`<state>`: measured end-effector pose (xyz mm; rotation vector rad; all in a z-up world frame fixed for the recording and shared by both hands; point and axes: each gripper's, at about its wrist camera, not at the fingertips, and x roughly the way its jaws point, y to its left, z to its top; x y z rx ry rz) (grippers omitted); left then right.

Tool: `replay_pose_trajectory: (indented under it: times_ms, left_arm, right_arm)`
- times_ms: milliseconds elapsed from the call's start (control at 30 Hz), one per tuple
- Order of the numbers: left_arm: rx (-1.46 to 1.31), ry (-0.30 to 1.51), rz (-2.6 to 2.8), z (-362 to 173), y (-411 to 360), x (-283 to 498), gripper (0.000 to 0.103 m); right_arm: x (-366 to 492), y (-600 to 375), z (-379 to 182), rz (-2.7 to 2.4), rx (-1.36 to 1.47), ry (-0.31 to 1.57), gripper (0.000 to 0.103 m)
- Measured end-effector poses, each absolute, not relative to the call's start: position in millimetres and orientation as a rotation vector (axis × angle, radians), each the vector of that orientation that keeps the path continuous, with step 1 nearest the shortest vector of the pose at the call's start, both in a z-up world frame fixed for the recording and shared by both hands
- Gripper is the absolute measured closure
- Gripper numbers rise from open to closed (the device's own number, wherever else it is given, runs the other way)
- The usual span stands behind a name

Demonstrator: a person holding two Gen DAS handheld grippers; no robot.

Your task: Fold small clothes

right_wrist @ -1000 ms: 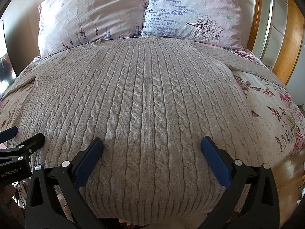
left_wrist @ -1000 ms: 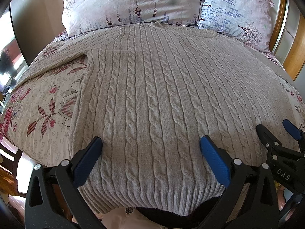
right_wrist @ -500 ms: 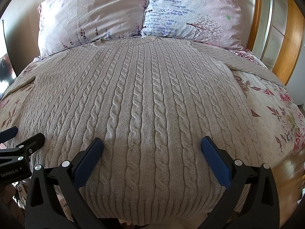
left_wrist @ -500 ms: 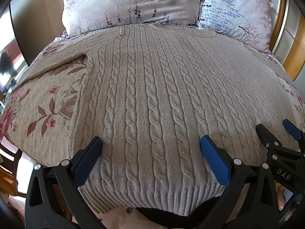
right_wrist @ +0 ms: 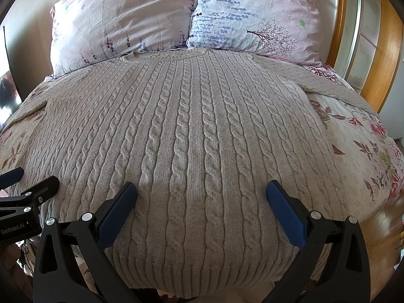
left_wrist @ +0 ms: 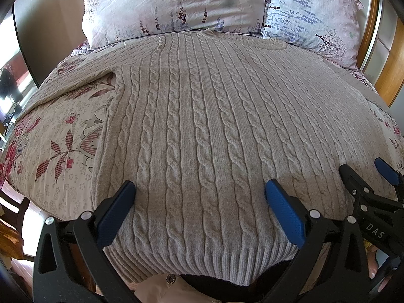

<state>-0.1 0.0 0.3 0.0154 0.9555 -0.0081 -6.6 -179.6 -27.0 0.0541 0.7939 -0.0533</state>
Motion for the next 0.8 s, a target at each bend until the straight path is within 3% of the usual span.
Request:
replay_pose_trajectory:
  times_ms: [800]
  left_arm:
    - [0.017, 0.973, -0.008, 0.4, -0.5, 0.6, 0.002]
  right_arm:
    - [-6.9, -180.1, -30.1, -0.050, 0.050, 0.802, 0.001]
